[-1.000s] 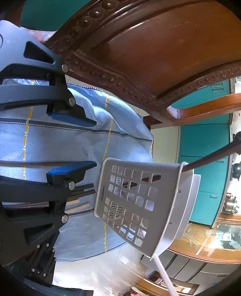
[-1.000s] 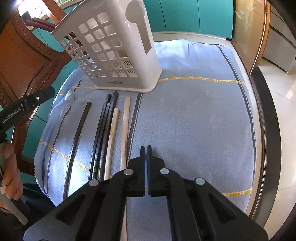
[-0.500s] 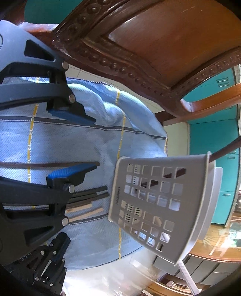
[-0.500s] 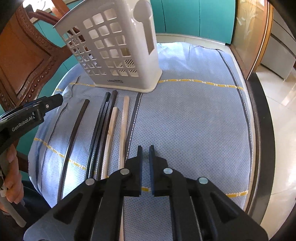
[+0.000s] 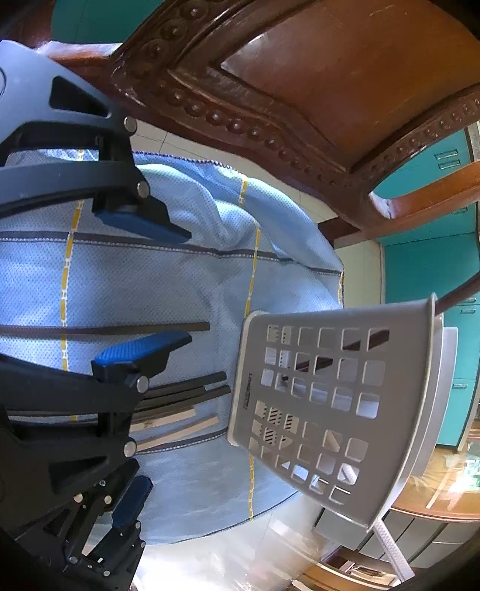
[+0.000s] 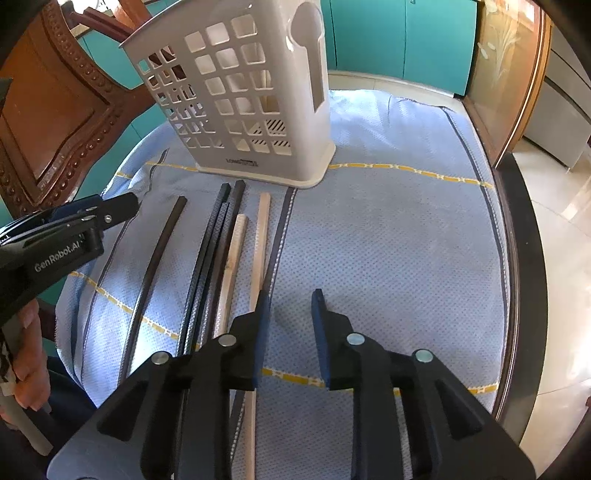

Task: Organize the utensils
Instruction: 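Move both tools back down over the chopsticks on the cloth, then position the left tool over a dark brown chopstick while the right tool aligns over a cream chopstick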

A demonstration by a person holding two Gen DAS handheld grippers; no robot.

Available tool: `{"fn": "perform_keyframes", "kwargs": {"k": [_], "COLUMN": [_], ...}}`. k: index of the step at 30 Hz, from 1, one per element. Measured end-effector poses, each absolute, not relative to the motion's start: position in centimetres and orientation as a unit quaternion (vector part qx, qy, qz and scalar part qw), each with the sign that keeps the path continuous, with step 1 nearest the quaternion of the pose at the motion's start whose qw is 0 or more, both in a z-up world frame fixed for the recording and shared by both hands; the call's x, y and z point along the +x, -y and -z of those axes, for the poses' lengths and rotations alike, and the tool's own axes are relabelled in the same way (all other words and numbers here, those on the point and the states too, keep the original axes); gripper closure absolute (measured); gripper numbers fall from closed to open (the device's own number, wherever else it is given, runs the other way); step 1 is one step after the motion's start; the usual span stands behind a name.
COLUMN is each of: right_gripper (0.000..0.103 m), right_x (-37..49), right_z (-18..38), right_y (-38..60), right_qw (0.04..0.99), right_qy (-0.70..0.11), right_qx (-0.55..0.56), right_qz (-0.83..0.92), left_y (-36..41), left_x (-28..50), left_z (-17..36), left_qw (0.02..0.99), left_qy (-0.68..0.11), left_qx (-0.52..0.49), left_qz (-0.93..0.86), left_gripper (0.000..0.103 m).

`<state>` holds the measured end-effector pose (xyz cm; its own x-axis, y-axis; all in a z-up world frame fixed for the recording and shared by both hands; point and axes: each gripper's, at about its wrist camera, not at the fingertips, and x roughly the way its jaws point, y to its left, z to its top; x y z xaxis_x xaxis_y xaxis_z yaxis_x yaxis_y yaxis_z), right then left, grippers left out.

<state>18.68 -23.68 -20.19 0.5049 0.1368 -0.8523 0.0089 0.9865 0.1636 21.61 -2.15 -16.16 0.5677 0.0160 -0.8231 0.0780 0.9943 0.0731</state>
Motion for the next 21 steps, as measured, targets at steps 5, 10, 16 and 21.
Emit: {"fn": "perform_keyframes", "kwargs": {"k": [5,10,16,21], "right_gripper": [0.083,0.096,0.083,0.083], "right_x": [18.7,19.0,18.9,21.0], "right_z": [20.3,20.4,19.0,20.3], "right_y": [23.4,24.8,24.1,21.5], "right_qw": [0.868,0.865,0.880,0.878], "right_qy": [-0.492,-0.496,-0.464,-0.474], "right_qx": [0.049,0.065,0.069,0.027], "right_qz": [-0.038,-0.032,-0.073,-0.059], "left_y": [0.7,-0.2,0.4,1.4], "left_x": [22.2,22.8,23.1,23.4], "left_z": [15.9,16.5,17.4,18.8], "left_qw": [0.882,0.873,0.864,0.854], "left_qy": [-0.469,-0.487,-0.502,-0.518], "left_qx": [0.029,0.013,0.022,0.030], "left_qz": [0.007,0.008,0.018,0.026], "left_gripper": [0.053,0.053,0.053,0.057]}}
